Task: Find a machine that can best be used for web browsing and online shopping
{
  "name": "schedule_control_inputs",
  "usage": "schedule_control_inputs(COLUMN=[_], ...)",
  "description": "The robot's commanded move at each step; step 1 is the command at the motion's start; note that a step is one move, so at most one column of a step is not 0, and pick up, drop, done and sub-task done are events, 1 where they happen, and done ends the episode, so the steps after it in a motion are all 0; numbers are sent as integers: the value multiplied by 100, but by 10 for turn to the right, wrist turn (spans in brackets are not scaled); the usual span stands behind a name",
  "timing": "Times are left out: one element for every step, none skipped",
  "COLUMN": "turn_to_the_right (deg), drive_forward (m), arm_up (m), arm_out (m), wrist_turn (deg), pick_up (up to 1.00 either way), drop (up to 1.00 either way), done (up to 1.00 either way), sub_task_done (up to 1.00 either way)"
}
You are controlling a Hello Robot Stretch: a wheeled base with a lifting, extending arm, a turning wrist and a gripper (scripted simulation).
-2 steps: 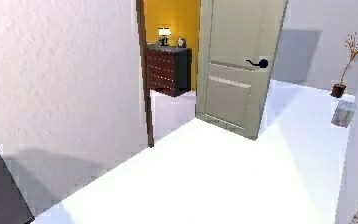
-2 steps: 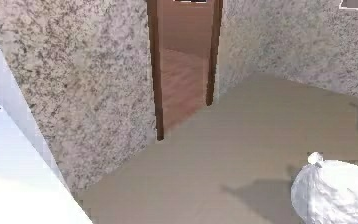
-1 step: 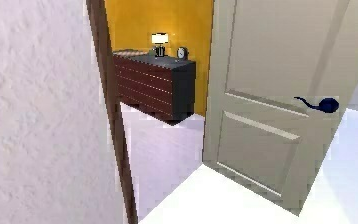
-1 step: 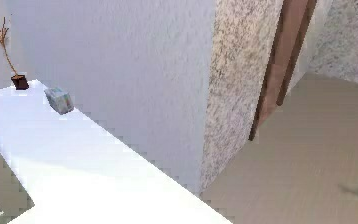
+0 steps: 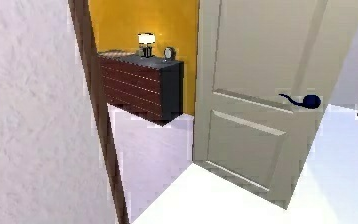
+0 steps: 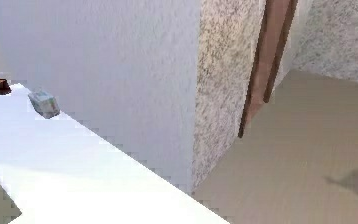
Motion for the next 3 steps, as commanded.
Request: schedule_control_inputs(turn_to_the_right=[0,-360,0], drive_forward=[100,0,15], arm_up=[0,0,0], arm_out=[0,0,0], wrist_turn=[0,0,0], pick_up=[0,0,0], drop=[0,0,0], done=[0,0,0], sub_task_done=[0,0,0])
